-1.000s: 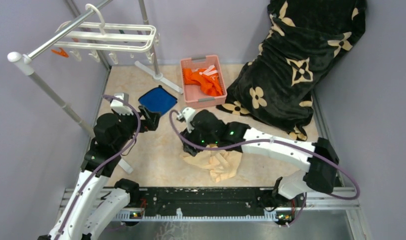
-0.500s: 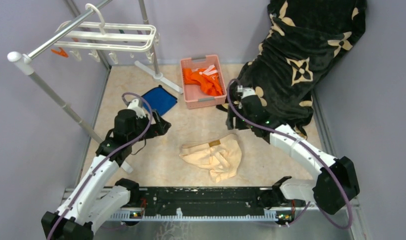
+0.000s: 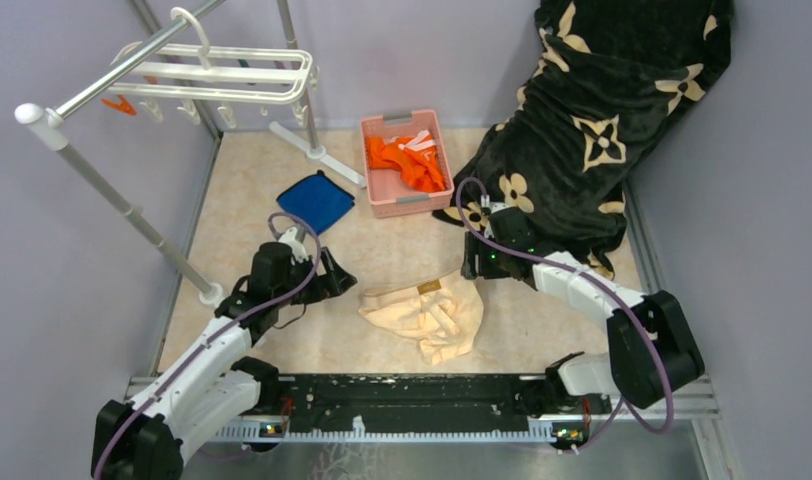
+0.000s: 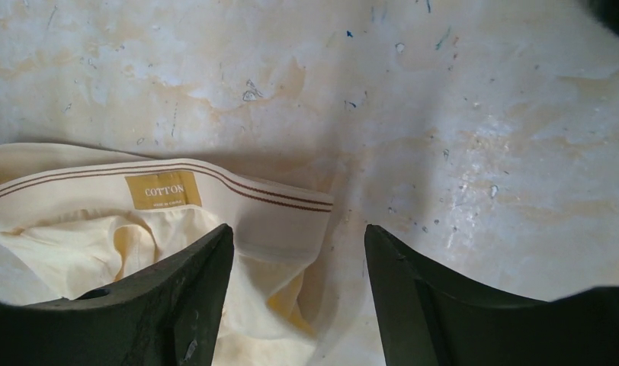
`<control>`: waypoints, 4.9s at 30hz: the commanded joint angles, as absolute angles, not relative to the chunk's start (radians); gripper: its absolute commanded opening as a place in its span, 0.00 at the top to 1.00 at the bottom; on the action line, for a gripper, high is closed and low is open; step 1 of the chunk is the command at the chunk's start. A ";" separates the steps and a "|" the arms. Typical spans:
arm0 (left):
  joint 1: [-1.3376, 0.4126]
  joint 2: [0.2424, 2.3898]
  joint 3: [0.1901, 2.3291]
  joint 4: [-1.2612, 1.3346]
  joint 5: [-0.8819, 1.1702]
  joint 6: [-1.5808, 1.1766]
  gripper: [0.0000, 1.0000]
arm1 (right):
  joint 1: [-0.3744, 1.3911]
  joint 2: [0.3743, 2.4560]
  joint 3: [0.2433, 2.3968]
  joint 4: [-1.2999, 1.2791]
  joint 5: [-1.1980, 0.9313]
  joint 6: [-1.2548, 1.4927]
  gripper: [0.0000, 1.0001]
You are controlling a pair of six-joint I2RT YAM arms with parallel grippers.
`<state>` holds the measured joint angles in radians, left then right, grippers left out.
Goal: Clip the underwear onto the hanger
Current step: Place the underwear at the center of the board, then flatten out the underwear at the center of the board.
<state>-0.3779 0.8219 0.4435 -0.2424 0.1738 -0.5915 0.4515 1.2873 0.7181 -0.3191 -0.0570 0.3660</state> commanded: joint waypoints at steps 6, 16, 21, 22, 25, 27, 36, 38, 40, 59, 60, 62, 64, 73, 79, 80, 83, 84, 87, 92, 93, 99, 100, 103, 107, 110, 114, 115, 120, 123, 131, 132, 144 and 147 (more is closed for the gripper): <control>-0.483 0.892 0.367 -0.019 0.221 -0.582 0.09 | 0.392 1.422 0.775 -0.146 -0.219 0.321 0.37; -0.634 1.040 0.377 0.022 0.097 -0.577 0.15 | 0.374 1.523 0.797 -0.132 -0.270 0.308 0.40; -0.678 1.114 0.399 0.012 0.005 -0.577 0.20 | 0.374 1.543 0.797 -0.127 -0.262 0.307 0.43; -0.680 1.124 0.402 0.017 -0.004 -0.573 0.20 | 0.374 1.548 0.799 -0.123 -0.266 0.307 0.44; -0.688 1.150 0.408 0.047 -0.009 -0.562 0.23 | 0.374 1.563 0.802 -0.115 -0.278 0.307 0.47; -0.692 1.167 0.419 0.064 -0.006 -0.554 0.25 | 0.374 1.569 0.804 -0.111 -0.281 0.307 0.49; -0.696 1.206 0.445 0.086 0.012 -0.531 0.64 | 0.374 1.556 0.806 -0.120 -0.291 0.297 0.72; -0.696 1.188 0.451 0.071 0.001 -0.524 0.72 | 0.374 1.520 0.802 -0.123 -0.294 0.287 0.82; -0.696 1.156 0.472 0.037 -0.023 -0.508 0.79 | 0.374 1.462 0.793 -0.120 -0.295 0.270 0.92; -0.696 0.828 0.824 -0.098 0.089 -0.110 1.00 | 0.376 0.668 0.767 -0.080 -0.274 0.079 1.00; -0.696 0.819 0.832 -0.092 0.114 -0.082 1.00 | 0.376 0.636 0.760 -0.064 -0.288 0.071 1.00; -0.696 0.793 0.824 -0.059 0.209 -0.004 1.00 | 0.376 0.594 0.739 -0.025 -0.288 0.072 1.00; -0.696 0.757 0.812 -0.033 0.257 0.030 0.99 | 0.376 0.559 0.726 0.000 -0.276 0.092 1.00; -0.696 0.735 0.862 -0.207 0.410 0.054 0.97 | 0.376 0.539 0.776 -0.130 -0.360 0.197 1.00; -0.696 0.788 0.812 -0.248 0.578 -0.029 0.97 | 0.376 0.459 0.749 -0.318 -0.285 0.328 1.00; -0.696 0.797 0.796 -0.234 0.604 -0.052 0.97 | 0.376 0.448 0.738 -0.346 -0.259 0.351 1.00; -0.695 0.846 0.767 -0.238 0.592 -0.093 0.97 | 0.376 0.452 0.689 -0.401 -0.141 0.437 1.00; -0.694 0.863 0.763 -0.243 0.585 -0.094 0.97 | 0.376 0.471 0.670 -0.407 -0.117 0.458 0.97; -0.685 0.928 0.787 -0.300 0.534 -0.081 0.94 | 0.376 0.548 0.632 -0.407 -0.039 0.490 0.74; -0.583 1.040 0.847 -0.405 0.536 -0.040 0.91 | 0.374 0.648 0.606 -0.329 0.082 0.463 0.46; -0.548 1.074 0.861 -0.424 0.560 -0.032 0.91 | 0.375 0.675 0.608 -0.312 0.079 0.451 0.44; -0.378 1.269 0.939 -0.506 0.636 0.019 0.95 | 0.373 0.849 0.593 -0.235 -0.055 0.406 0.39; -0.368 1.297 0.954 -0.521 0.625 0.028 0.95 | 0.373 0.874 0.586 -0.223 -0.085 0.398 0.39; -0.358 1.370 0.988 -0.567 0.594 0.051 0.95 | 0.367 0.967 0.576 -0.174 -0.195 0.373 0.39; -0.353 1.442 1.013 -0.620 0.497 0.056 1.00 | 0.365 1.107 0.612 -0.122 -0.285 0.339 0.41; -0.346 1.462 1.011 -0.630 0.389 0.050 1.00 | 0.359 1.192 0.642 -0.086 -0.309 0.325 0.41; -0.325 1.481 0.996 -0.629 0.283 0.044 1.00 | 0.329 1.295 0.663 -0.043 -0.393 0.321 0.42; -0.316 1.487 0.992 -0.626 0.281 0.044 1.00 | 0.323 1.314 0.662 -0.025 -0.415 0.321 0.42; -0.301 1.536 0.976 -0.607 0.315 0.047 1.00 | 0.312 1.395 0.657 0.075 -0.481 0.330 0.42; -0.299 1.564 0.972 -0.595 0.324 0.049 1.00 | 0.312 1.451 0.670 0.144 -0.527 0.346 0.42; -0.291 1.604 0.954 -0.566 0.317 0.053 1.00 | 0.312 1.590 0.694 0.277 -0.580 0.423 0.44; -0.289 1.606 0.952 -0.564 0.317 0.053 1.00 | 0.313 1.604 0.701 0.281 -0.584 0.426 0.44; -0.279 1.622 0.954 -0.558 0.324 0.062 1.00 | 0.312 1.715 0.726 0.303 -0.591 0.436 0.53; -0.276 1.625 0.955 -0.555 0.325 0.064 1.00 | 0.313 1.723 0.721 0.304 -0.585 0.435 0.54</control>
<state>-0.2855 1.6119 0.9558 -0.5720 0.3210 0.0463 0.3176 1.6974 0.6964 0.2733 -0.5869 0.4408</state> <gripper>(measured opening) 0.023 0.466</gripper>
